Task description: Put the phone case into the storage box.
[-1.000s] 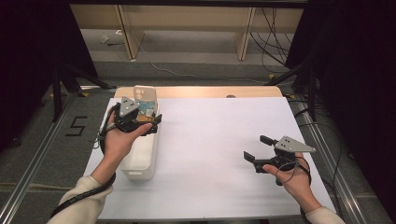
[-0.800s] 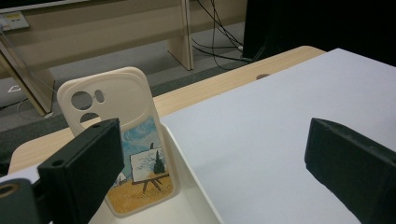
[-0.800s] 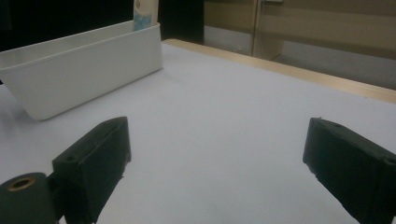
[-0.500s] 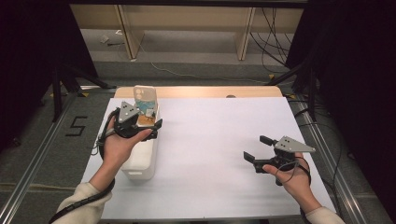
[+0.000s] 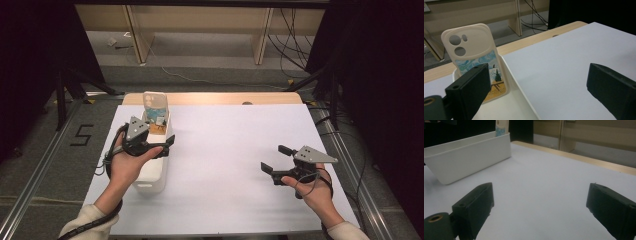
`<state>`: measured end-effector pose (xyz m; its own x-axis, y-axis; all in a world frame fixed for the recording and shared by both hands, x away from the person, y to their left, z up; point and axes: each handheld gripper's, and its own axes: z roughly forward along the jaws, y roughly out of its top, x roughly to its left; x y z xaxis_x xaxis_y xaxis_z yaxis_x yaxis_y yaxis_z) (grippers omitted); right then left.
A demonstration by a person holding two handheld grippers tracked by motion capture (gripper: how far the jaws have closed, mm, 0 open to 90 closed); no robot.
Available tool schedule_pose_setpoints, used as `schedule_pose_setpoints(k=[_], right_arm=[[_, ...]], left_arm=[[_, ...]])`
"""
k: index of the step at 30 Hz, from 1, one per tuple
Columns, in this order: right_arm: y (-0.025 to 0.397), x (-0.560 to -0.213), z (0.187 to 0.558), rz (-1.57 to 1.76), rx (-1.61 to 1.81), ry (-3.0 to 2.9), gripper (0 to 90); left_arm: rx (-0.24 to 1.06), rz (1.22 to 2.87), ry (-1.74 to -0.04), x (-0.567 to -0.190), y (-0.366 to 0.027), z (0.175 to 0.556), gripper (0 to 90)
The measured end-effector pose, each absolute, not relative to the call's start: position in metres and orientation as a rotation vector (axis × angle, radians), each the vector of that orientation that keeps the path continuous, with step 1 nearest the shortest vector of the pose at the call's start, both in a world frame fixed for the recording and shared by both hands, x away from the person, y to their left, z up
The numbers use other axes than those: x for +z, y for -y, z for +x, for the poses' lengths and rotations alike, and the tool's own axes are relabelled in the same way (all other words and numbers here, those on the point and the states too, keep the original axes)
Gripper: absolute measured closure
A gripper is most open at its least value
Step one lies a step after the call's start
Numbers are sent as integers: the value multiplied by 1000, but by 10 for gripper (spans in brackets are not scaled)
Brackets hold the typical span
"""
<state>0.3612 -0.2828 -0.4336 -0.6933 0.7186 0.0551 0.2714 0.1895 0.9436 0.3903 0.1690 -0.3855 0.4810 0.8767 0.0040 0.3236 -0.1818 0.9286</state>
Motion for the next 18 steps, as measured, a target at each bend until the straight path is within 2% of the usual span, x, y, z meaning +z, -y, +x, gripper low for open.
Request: schedule_pose_setpoints(k=[18], right_arm=[[283,-434,361,924,1512,-2077,87]], left_arm=[[653,1734,-1023,-399,-170,373,54]])
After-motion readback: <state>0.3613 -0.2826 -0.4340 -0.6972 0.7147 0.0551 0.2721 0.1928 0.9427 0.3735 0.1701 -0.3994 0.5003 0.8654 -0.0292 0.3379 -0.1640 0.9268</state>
